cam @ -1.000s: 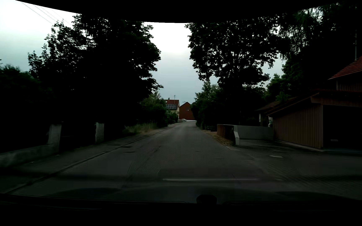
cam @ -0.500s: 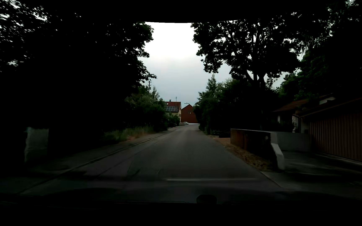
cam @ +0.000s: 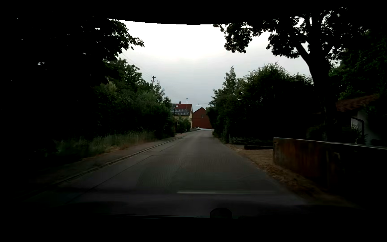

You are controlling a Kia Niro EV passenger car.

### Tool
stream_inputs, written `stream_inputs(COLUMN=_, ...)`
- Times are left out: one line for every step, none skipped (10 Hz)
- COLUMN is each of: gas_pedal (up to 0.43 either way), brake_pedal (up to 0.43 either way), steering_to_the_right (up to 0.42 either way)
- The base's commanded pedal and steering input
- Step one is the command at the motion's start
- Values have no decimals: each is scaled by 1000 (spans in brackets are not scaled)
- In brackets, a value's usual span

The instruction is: Follow the waypoints while adhering to traffic rules and regulations

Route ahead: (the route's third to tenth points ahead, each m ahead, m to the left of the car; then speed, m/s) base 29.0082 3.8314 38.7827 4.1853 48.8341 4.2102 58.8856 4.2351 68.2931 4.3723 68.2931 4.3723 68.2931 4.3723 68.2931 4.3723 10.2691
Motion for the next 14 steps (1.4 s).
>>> stream_inputs(gas_pedal=130, brake_pedal=6, steering_to_the_right=5)
stream_inputs(gas_pedal=130, brake_pedal=6, steering_to_the_right=3)
stream_inputs(gas_pedal=130, brake_pedal=6, steering_to_the_right=3)
stream_inputs(gas_pedal=110, brake_pedal=12, steering_to_the_right=3)
stream_inputs(gas_pedal=110, brake_pedal=6, steering_to_the_right=3)
stream_inputs(gas_pedal=98, brake_pedal=6, steering_to_the_right=3)
stream_inputs(gas_pedal=98, brake_pedal=6, steering_to_the_right=3)
stream_inputs(gas_pedal=87, brake_pedal=6, steering_to_the_right=3)
stream_inputs(gas_pedal=87, brake_pedal=6, steering_to_the_right=3)
stream_inputs(gas_pedal=87, brake_pedal=6, steering_to_the_right=2)
stream_inputs(gas_pedal=87, brake_pedal=6, steering_to_the_right=1)
stream_inputs(gas_pedal=87, brake_pedal=6, steering_to_the_right=1)
stream_inputs(gas_pedal=87, brake_pedal=6, steering_to_the_right=1)
stream_inputs(gas_pedal=87, brake_pedal=6, steering_to_the_right=1)
